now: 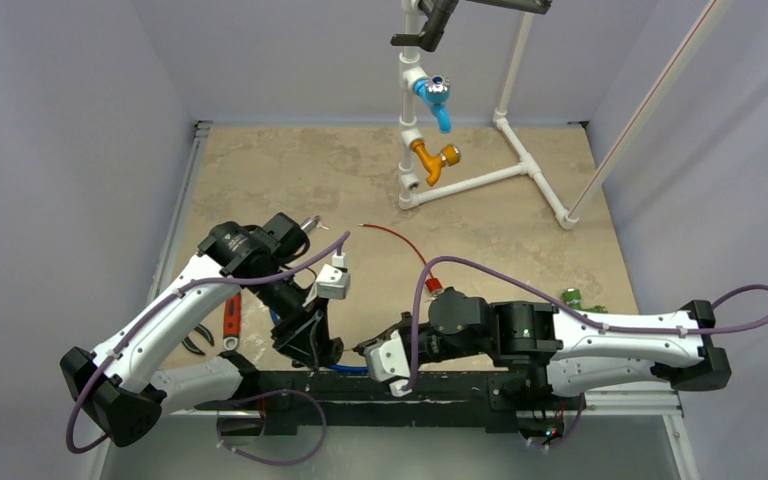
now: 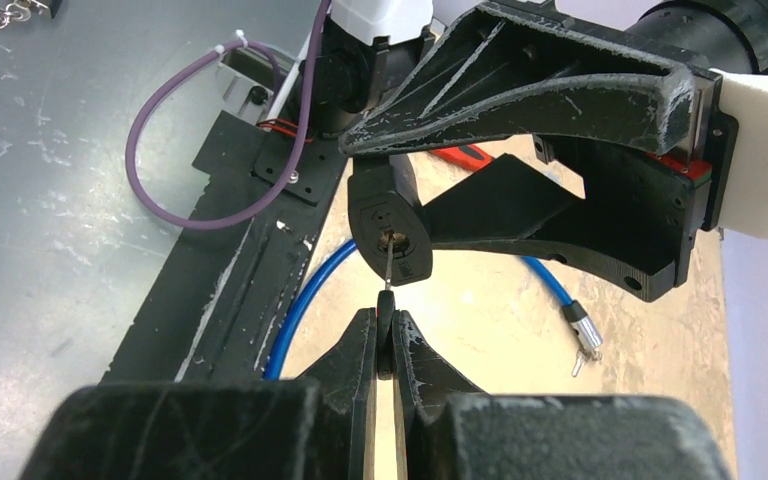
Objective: Unlock with the key
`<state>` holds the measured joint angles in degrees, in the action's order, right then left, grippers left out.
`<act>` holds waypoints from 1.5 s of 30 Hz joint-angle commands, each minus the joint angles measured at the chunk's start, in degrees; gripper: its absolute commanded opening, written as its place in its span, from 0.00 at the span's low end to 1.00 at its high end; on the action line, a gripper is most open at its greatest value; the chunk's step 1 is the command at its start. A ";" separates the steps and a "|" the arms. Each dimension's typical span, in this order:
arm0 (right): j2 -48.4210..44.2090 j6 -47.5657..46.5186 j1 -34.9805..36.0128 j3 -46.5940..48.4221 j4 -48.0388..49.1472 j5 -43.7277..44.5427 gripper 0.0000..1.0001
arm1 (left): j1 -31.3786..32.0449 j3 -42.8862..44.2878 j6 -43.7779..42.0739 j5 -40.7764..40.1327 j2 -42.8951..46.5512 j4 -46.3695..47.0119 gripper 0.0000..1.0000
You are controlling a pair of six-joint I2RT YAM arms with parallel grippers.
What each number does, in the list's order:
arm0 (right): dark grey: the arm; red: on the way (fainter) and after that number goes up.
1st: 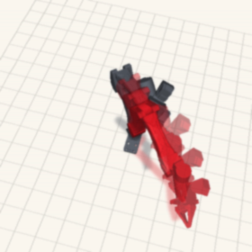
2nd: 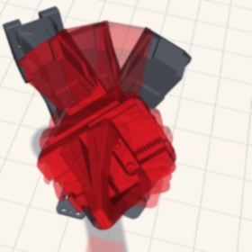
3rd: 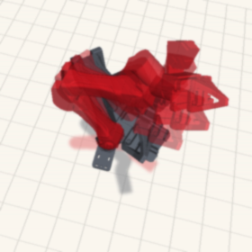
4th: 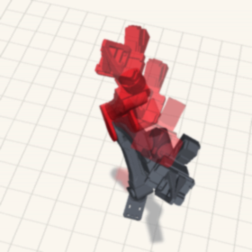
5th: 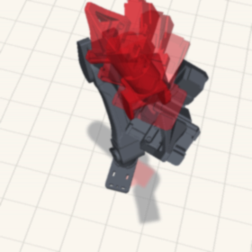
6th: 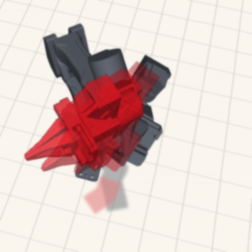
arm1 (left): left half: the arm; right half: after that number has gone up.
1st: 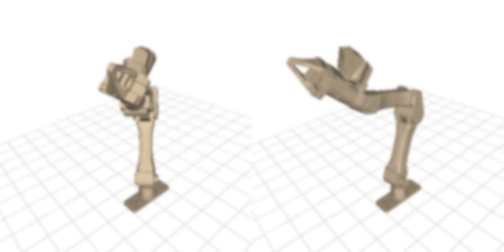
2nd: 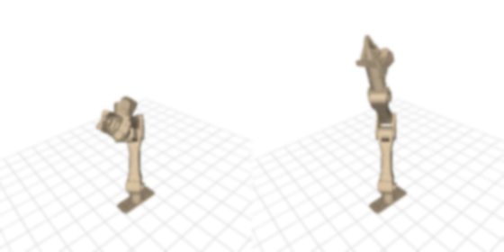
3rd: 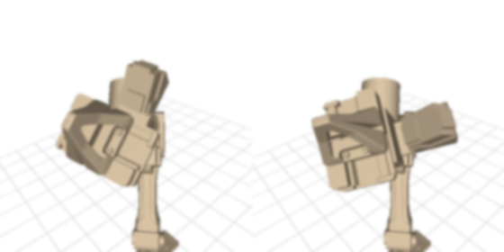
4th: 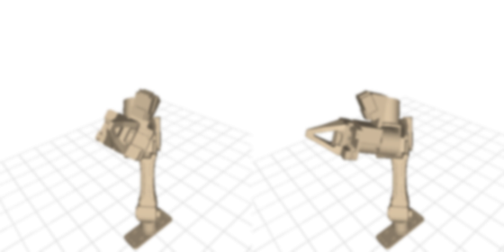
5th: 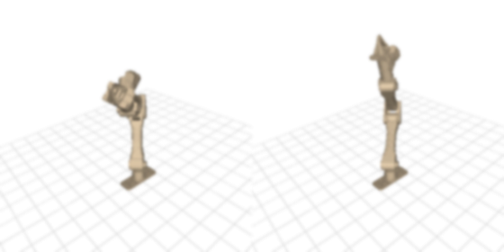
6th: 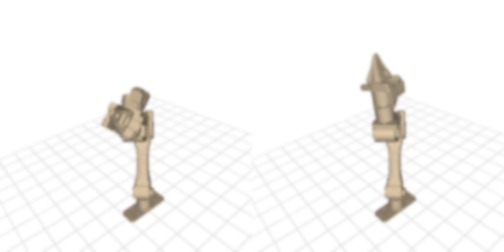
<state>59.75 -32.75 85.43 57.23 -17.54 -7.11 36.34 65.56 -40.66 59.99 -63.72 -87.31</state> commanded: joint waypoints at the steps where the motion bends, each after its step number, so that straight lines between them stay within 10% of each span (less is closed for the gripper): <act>1: 0.23 -0.62 1.18 -2.22 5.67 0.12 0.00 | -0.47 4.61 -0.61 14.48 1.02 5.00 0.00; 45: 3.56 -2.43 2.83 -5.79 11.86 -0.28 0.00 | 0.05 13.85 -16.27 22.66 1.10 -6.03 0.00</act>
<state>63.22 -35.20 88.84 55.29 -2.39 -11.07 36.05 76.42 -50.48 66.52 -64.97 -90.76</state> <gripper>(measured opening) 0.023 0.526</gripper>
